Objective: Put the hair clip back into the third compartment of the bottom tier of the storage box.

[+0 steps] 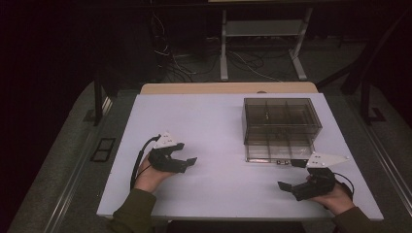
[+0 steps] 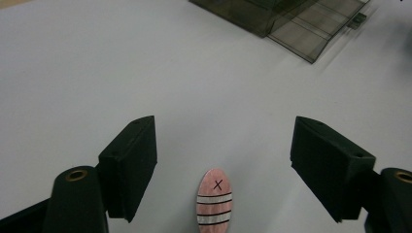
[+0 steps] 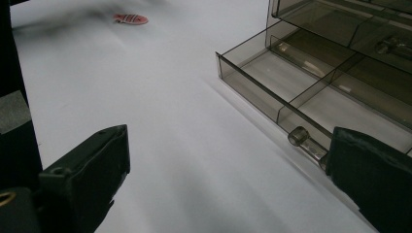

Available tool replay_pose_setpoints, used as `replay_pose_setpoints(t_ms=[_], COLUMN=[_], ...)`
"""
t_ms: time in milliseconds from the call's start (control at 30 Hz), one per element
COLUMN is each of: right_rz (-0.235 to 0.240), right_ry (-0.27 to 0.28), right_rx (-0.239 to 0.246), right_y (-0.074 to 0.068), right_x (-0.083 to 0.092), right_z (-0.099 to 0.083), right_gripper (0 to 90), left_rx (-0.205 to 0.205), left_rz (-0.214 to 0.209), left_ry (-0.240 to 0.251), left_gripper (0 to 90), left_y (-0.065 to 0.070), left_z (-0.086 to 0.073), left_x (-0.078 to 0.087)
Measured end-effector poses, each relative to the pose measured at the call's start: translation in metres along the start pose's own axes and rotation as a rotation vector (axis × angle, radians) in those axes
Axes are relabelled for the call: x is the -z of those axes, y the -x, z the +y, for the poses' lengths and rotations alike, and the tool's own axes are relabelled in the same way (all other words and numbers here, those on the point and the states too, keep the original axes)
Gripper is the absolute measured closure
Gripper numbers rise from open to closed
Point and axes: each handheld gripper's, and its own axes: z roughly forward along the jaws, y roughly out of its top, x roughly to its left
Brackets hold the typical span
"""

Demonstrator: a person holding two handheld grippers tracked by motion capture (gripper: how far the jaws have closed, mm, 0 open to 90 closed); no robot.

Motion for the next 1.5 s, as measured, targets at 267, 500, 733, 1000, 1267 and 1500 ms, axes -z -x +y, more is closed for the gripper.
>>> replay_pose_setpoints(t_ms=[267,500,733,1000,1267,1500], right_rz=[-0.023,-0.03,-0.027,-0.029,-0.027,-0.026], right_ry=[0.001,0.006,0.015,0.017,0.017,0.013], right_rx=[-0.013,-0.014,-0.013,-0.012,-0.012,-0.01], right_y=[0.003,0.003,0.003,0.002,0.002,0.002], right_x=[0.002,0.002,0.002,0.002,0.002,0.002], right_z=[-0.002,-0.003,-0.002,-0.002,-0.002,-0.002], right_gripper=[1.6,1.6,1.6,1.6,1.6,1.6], left_rx=[-0.014,-0.019,-0.016,-0.017,-0.031,-0.033], left_rz=[0.003,0.012,0.019,0.014,-0.004,-0.012], left_ry=[-0.005,-0.02,-0.045,-0.087,-0.128,-0.154], left_gripper=[31.7,36.6,46.8,53.0,57.7,58.9], left_y=[0.001,0.001,0.0,-0.002,-0.002,-0.003], left_z=[-0.001,-0.003,-0.006,-0.009,-0.011,-0.012], left_x=[-0.001,-0.001,-0.003,-0.006,-0.012,-0.015])
